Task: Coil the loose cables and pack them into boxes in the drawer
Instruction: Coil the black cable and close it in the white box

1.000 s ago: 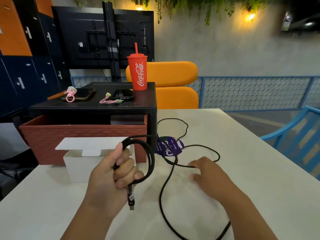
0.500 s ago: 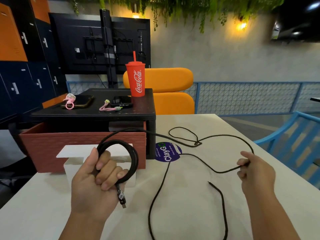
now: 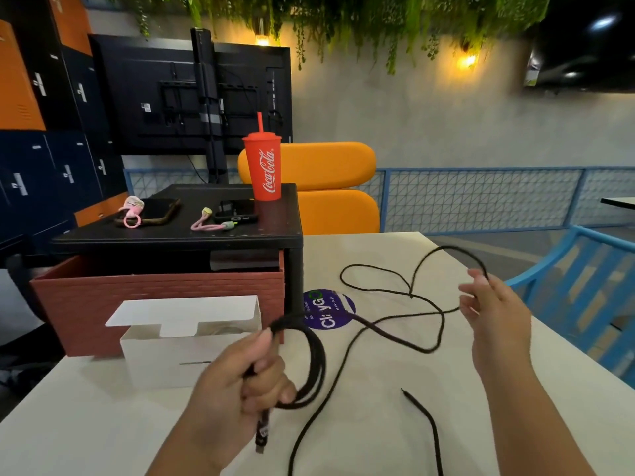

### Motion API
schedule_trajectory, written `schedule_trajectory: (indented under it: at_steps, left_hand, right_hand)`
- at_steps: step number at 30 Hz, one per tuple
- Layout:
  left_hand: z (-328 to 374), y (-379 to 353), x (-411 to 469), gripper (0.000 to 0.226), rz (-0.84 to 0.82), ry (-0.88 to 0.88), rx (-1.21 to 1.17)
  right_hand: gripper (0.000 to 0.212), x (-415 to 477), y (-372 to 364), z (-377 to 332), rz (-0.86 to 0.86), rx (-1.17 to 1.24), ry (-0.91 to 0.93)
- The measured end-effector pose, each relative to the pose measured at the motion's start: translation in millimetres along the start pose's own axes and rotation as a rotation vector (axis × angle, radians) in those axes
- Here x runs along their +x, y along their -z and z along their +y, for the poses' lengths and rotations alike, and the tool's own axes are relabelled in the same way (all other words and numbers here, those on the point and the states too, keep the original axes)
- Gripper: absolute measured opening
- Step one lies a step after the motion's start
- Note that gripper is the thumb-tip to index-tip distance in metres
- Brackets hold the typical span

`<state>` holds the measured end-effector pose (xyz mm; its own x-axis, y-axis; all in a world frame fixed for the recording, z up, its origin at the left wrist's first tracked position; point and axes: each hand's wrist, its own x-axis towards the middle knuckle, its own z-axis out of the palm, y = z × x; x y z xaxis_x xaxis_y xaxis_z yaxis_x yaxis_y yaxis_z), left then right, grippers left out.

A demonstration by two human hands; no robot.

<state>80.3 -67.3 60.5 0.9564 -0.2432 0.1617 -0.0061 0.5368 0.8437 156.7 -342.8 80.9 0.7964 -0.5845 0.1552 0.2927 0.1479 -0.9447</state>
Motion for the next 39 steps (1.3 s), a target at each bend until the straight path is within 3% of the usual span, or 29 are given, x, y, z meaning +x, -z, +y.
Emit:
schedule_trajectory:
  at_steps: [4, 6, 9, 11, 13, 15, 17, 18, 22, 24, 28, 31, 36, 39]
  left_hand:
    - [-5, -13, -1, 0.039, -0.001, 0.112, 0.217]
    - [-7, -18, 0, 0.032, 0.008, 0.140, 0.286]
    - [-10, -22, 1, 0.035, 0.036, 0.153, 0.304]
    - [-9, -21, 1, 0.041, 0.066, 0.167, 0.331]
    - [-8, -19, 0, 0.042, 0.077, 0.171, 0.352]
    - [-7, -17, 1, 0.041, 0.100, 0.173, 0.338]
    - [-7, -17, 2, 0.038, 0.136, 0.169, 0.329]
    - [-7, -18, 2, 0.035, 0.152, 0.163, 0.332]
    - [-10, -20, 6, 0.036, 0.265, 0.109, 0.399]
    - [-13, -19, 8, 0.037, 0.339, 0.071, 0.449]
    - [-20, -20, 12, 0.038, 0.516, 0.034, 0.557]
    - [-24, -22, 14, 0.031, 0.615, 0.004, 0.606]
    - [-24, -19, 16, 0.016, 0.661, -0.041, 0.606]
    - [-23, -17, 16, 0.028, 0.670, -0.072, 0.608]
  right_hand:
    - [0.025, 14, -17, -24, -0.153, -0.658, 0.502]
    - [0.028, 13, -37, -34, -0.426, -0.888, 0.704]
    - [0.035, -4, -62, -23, -0.988, -1.259, 0.604]
    - [0.038, -11, -61, -8, -1.186, -1.228, 0.410]
    - [0.037, -11, -42, -8, -1.046, -0.922, 0.266]
    - [0.033, -9, -11, -11, -0.702, -0.692, 0.264]
    - [0.032, -7, 25, -9, -0.442, -0.767, 0.303]
    - [0.036, -10, 41, -8, -0.404, -0.867, 0.282]
    - [0.017, -36, 78, 6, -0.645, -1.215, 0.063]
    - [0.007, -57, 76, 10, -0.798, -1.276, 0.025]
    - [0.049, -99, 62, -3, -1.067, -1.192, -0.047]
    - [0.023, -125, 48, -11, -1.202, -1.371, -0.013]
    - [0.020, -127, 46, 15, -1.082, -1.492, 0.197]
    - [0.016, -93, 53, 16, -0.870, -1.638, 0.188]
